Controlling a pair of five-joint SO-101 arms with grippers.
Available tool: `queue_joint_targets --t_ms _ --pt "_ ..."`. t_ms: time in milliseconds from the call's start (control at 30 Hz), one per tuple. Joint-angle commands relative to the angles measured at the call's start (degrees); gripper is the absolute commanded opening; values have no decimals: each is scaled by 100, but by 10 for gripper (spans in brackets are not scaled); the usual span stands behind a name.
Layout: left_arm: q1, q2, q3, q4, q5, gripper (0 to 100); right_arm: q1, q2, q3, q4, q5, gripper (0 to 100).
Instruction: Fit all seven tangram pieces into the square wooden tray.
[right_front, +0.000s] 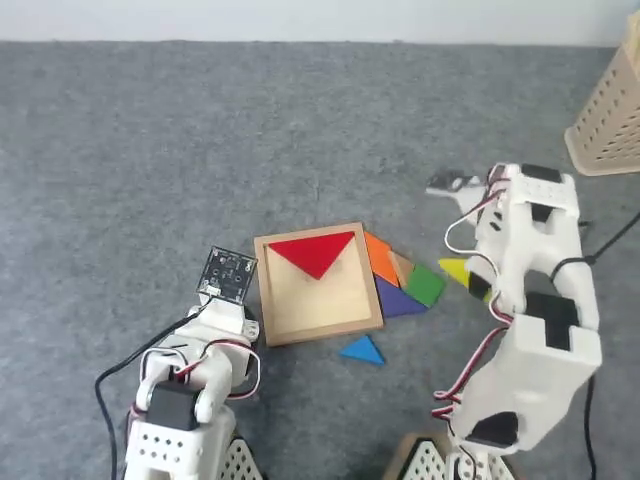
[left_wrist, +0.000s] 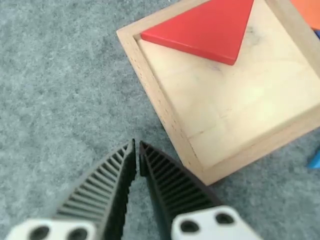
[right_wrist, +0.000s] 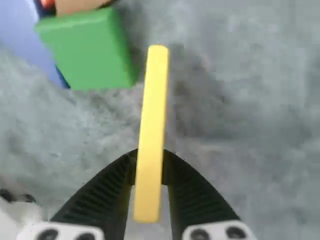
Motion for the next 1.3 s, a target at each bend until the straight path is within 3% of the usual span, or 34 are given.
queue_joint_targets --t_ms 0,167,367,700,1100,1267 --pt "-18 -114 -101 35 35 12 -84 -84 -738 611 -1046 7" --pt "-18 -114 -101 35 35 12 -347 -127 -1451 1209 -2347 7" --pt "-18 -114 -101 35 35 12 -1182 -567 -1820 1367 -3525 7" --pt "-18 -114 -101 35 35 12 -3152 -1358 -211 -462 -5635 7" --pt "-18 -114 -101 35 35 12 -4119 -382 -9 -1508 -6224 7" --pt "-18 -114 -101 35 35 12 -3987 84 -9 -1736 -6514 7"
